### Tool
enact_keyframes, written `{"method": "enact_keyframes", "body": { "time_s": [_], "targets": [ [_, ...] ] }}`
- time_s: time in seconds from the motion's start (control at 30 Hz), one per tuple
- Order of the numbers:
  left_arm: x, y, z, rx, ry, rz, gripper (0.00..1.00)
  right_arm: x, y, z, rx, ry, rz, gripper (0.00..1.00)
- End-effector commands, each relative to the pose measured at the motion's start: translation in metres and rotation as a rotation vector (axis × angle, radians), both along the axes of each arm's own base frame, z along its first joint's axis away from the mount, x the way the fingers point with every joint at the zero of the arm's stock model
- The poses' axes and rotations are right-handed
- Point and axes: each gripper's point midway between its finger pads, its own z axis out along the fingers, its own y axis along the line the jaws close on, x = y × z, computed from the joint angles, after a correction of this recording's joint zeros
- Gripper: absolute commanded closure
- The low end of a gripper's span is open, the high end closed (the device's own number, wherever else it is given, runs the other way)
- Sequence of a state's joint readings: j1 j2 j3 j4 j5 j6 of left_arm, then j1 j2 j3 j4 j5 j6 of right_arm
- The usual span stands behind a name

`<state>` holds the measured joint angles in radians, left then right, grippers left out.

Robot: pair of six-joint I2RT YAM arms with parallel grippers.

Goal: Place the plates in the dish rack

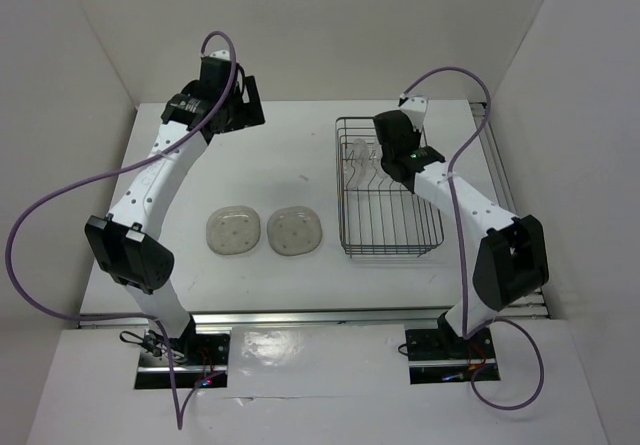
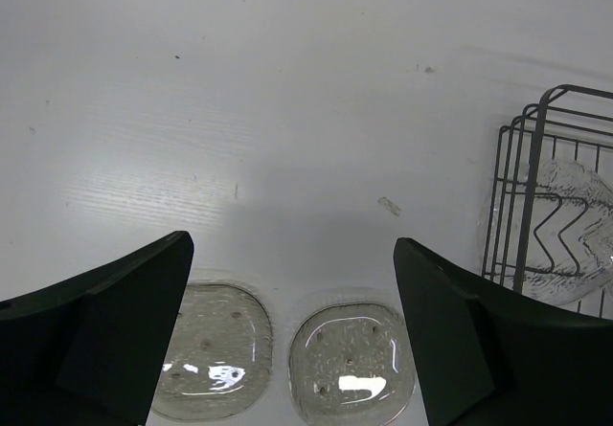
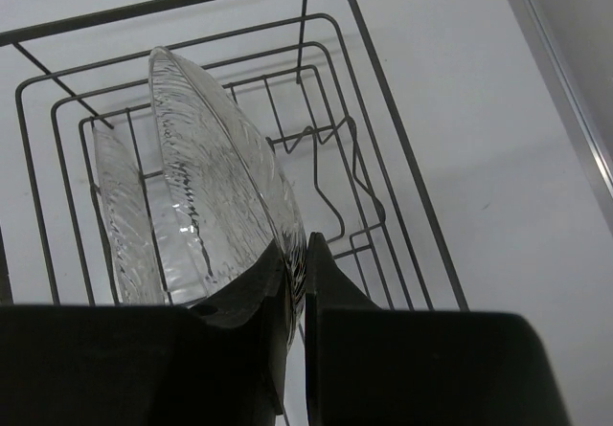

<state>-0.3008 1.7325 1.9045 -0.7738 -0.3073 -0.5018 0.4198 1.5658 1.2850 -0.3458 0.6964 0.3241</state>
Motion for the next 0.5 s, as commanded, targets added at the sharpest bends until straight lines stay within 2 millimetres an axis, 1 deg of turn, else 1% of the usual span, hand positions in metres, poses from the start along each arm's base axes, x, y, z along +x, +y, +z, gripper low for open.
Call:
{"method": "enact_keyframes", "body": {
  "time_s": [0.0, 0.03, 0.13, 0.17, 0.27, 0.3, 0.33, 0.4, 0.43, 0.47],
  "targets": [
    [0.001, 0.004, 0.021, -0.002, -0.053, 0.012, 0.00, 0.011, 0.003, 0.029, 0.010, -0.083, -0.037, 1.00],
    [0.001, 0.004, 0.021, -0.002, -0.053, 0.012, 0.00, 0.011, 0.006, 0.023, -0.004, -0.072, -0.037, 1.00],
    [-0.001, 0.002, 0.025, -0.010, -0.060, 0.005, 0.00, 0.016, 0.009, 0.019, -0.007, -0.068, -0.037, 1.00],
    [-0.001, 0.003, 0.021, -0.008, -0.051, 0.005, 0.00, 0.018, 0.009, 0.022, -0.003, -0.076, -0.037, 1.00],
    [0.000, 0.003, 0.023, -0.003, -0.060, -0.001, 0.00, 0.020, 0.015, 0.014, -0.009, -0.062, -0.028, 1.00],
    [0.000, 0.003, 0.023, -0.003, -0.060, -0.001, 0.00, 0.021, 0.021, 0.017, -0.005, -0.070, -0.017, 1.00],
    [0.000, 0.003, 0.023, -0.003, -0.060, -0.001, 0.00, 0.022, 0.021, 0.011, -0.011, -0.058, -0.017, 1.00],
    [0.000, 0.001, 0.023, -0.009, -0.058, -0.009, 0.00, 0.026, 0.027, 0.009, -0.010, -0.058, -0.019, 0.99],
    [0.000, 0.001, 0.023, -0.009, -0.058, -0.009, 0.00, 0.025, 0.026, 0.007, -0.015, -0.050, -0.019, 0.99],
    [0.000, 0.001, 0.023, -0.009, -0.058, -0.009, 0.00, 0.026, 0.028, 0.002, -0.016, -0.037, -0.011, 0.99]
  ]
}}
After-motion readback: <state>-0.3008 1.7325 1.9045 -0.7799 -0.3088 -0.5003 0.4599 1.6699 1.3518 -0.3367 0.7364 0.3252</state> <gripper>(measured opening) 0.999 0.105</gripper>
